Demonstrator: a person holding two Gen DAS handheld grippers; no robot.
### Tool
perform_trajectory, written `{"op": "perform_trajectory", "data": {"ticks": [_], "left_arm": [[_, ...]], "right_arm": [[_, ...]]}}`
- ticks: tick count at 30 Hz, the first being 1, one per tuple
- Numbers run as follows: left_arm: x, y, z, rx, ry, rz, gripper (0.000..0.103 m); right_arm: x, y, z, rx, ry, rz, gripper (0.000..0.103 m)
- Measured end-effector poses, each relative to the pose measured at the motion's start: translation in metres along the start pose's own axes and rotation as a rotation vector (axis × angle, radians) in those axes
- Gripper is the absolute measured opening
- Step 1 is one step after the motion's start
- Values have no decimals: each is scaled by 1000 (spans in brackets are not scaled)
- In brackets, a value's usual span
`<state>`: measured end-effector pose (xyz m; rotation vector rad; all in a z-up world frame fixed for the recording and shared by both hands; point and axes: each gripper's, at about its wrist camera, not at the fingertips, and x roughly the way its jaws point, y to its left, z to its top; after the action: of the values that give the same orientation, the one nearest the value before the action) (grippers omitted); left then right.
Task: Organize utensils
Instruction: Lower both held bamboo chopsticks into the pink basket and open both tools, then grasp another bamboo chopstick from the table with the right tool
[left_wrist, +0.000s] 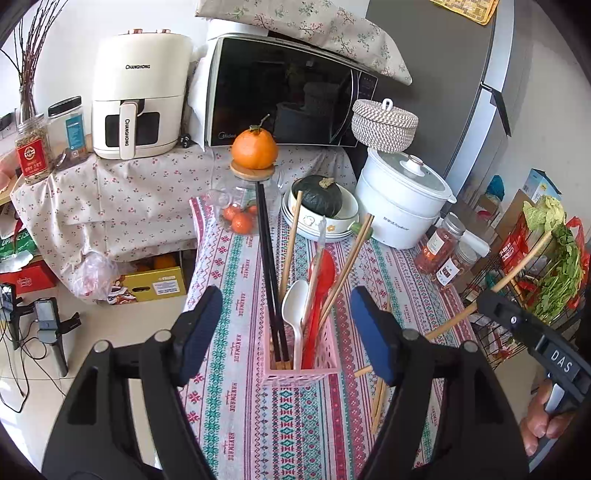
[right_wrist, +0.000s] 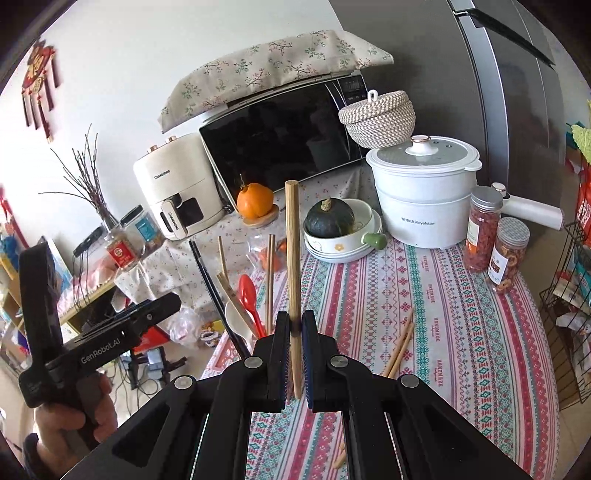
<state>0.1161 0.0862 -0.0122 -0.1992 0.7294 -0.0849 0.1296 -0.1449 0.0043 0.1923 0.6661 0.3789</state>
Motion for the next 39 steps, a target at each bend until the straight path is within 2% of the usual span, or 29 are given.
{"op": "perform_trajectory", "data": {"ticks": [6, 12, 21, 26, 29, 31, 33, 35, 39], "left_arm": [[-5, 17, -21, -27, 32, 60, 90], [13, 33, -34, -57, 100, 112, 91], [14, 31, -38, -27, 125, 111, 91], [13, 28, -39, -16, 120, 112, 91], [12, 27, -40, -8, 119, 114, 91], [12, 26, -40, -2, 116, 117, 91], [12, 25, -41, 3, 114, 120, 91], [12, 22, -42, 10, 116, 119, 91], [13, 16, -46, 20, 135, 103, 91]], "right_arm": [[-4, 23, 13, -13, -52, 56, 6], [18, 43, 15, -66, -67, 51, 7], [75, 53, -3, -105, 74, 43, 7], [87, 44, -9, -75, 115, 34, 9], [83, 38, -7, -47, 115, 44, 21], [75, 33, -5, -31, 104, 57, 44], [66, 29, -4, -20, 84, 60, 54], [57, 23, -3, -10, 77, 56, 58], [40, 3, -5, 17, 72, 23, 73]]}}
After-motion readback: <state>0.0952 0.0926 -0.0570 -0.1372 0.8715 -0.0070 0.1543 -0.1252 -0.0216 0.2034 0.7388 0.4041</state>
